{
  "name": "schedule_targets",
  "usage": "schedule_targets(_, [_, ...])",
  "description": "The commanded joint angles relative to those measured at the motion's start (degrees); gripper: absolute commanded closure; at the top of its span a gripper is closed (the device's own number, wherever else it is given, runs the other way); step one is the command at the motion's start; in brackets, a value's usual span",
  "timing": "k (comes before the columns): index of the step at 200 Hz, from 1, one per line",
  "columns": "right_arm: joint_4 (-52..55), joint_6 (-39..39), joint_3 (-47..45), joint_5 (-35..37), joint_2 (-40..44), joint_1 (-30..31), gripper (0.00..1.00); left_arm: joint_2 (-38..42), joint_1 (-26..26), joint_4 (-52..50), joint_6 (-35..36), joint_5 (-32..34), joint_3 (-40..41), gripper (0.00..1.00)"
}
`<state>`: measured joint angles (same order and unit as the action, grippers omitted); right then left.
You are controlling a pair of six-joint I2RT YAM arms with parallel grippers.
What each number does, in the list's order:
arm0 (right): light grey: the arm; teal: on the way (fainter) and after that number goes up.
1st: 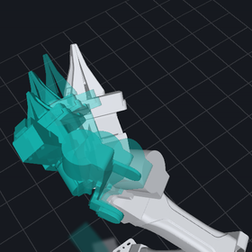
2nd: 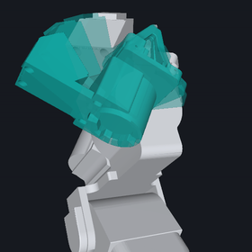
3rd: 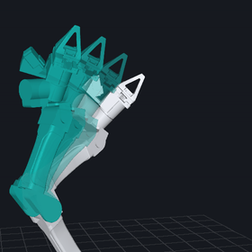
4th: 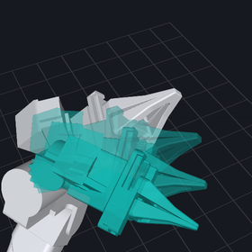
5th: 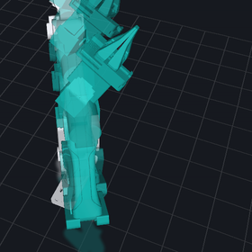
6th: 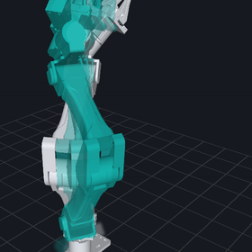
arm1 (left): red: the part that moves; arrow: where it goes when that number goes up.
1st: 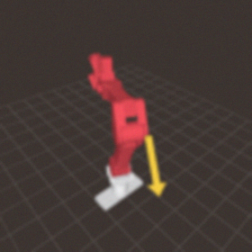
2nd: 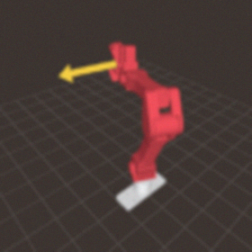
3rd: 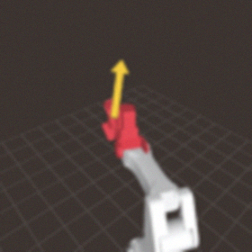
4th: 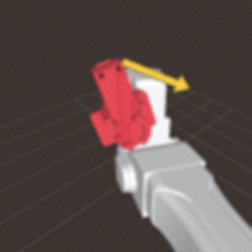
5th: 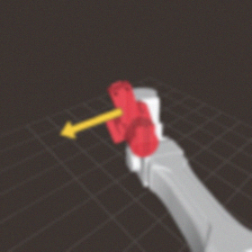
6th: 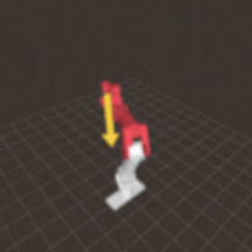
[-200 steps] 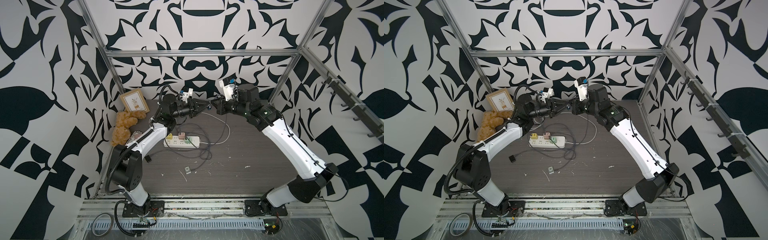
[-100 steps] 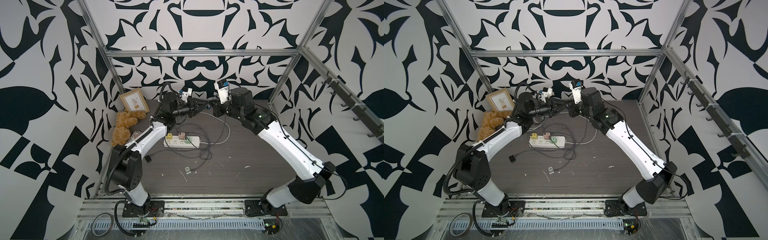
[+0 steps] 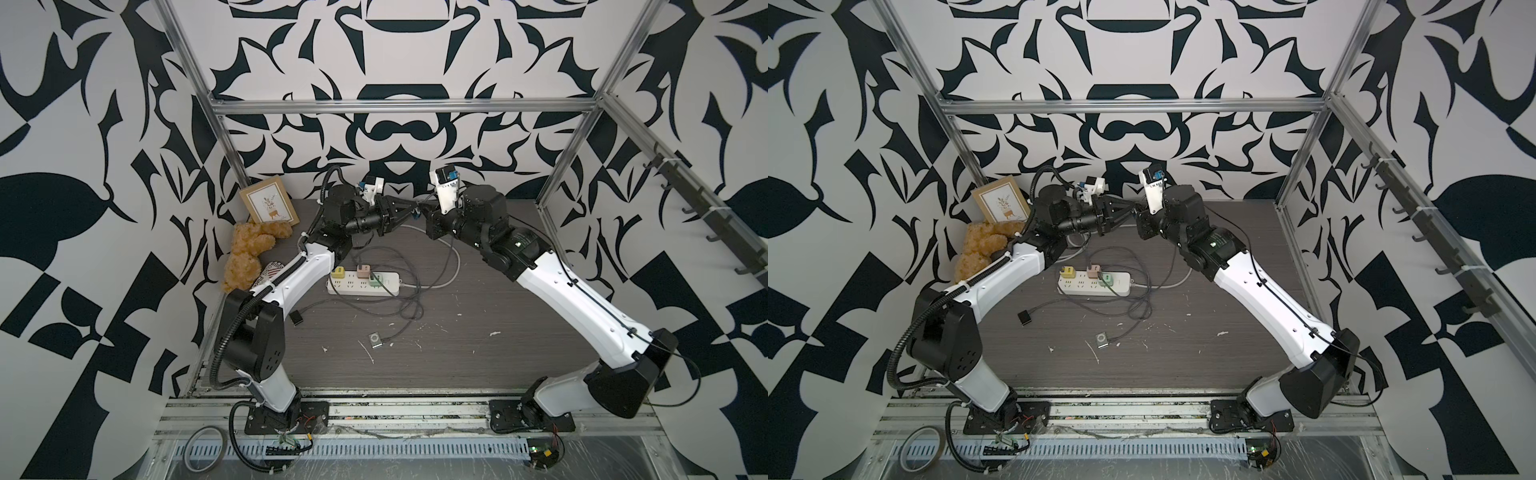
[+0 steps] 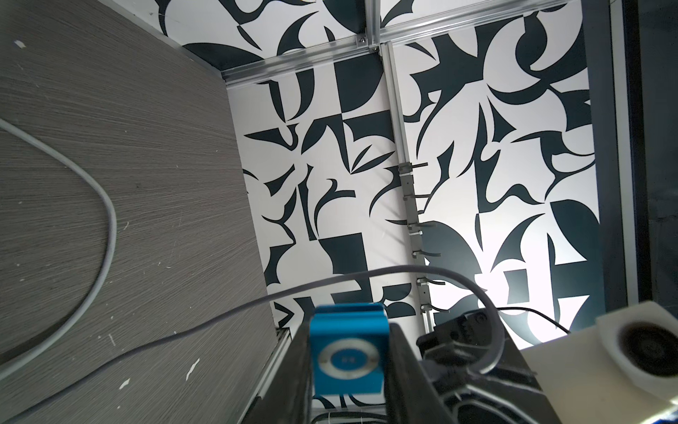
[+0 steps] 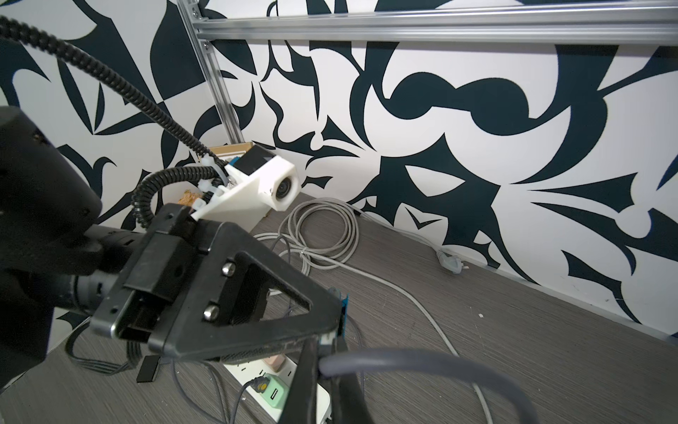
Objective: Charge mp3
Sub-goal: Insert the charging cable into the MP3 player.
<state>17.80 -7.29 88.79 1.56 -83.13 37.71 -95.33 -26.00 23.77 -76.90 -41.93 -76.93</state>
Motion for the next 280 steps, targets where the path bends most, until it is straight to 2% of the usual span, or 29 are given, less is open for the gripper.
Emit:
schedule_targets(1, [11.4,0.3,-3.5,-4.1,-2.4,1.7,1.00,1.5,0.1,12.7,-2.8,2.2,-5.3,1.00])
schedule_targets(50, [13.0,0.4,-2.3,-6.0,-4.4,1.1,1.00,2.3,0.3,12.3,-2.2,2.6,-5.1,1.00])
schedule_targets(95, [18.1,-1.7,1.3,-9.2,-7.7,-1.2,1.00,3.7,0.2,9.0,2.6,1.7,-5.0,1.00])
schedule_targets(133, [18.0,-4.0,1.1,-10.3,-8.6,-1.6,1.00,4.2,0.2,8.3,4.5,2.1,-4.9,1.00])
schedule_targets(203, [16.4,-5.9,-2.9,-11.2,-9.1,-1.6,1.00,2.7,0.2,12.2,1.8,2.6,-7.4,1.00])
schedule_targets(228, [15.2,-6.8,-4.8,-12.2,-9.9,-1.6,1.00,1.9,0.2,10.8,1.7,1.8,-9.0,1.00])
schedule_targets(257, [14.7,-9.4,-3.6,-12.7,-8.8,-2.8,1.00,1.5,-0.3,8.3,0.8,1.3,-7.2,1.00])
schedule_targets(280, [15.6,-13.1,-1.1,-15.2,-5.6,-6.3,1.00,1.9,-0.5,4.2,1.1,1.2,-3.7,1.00])
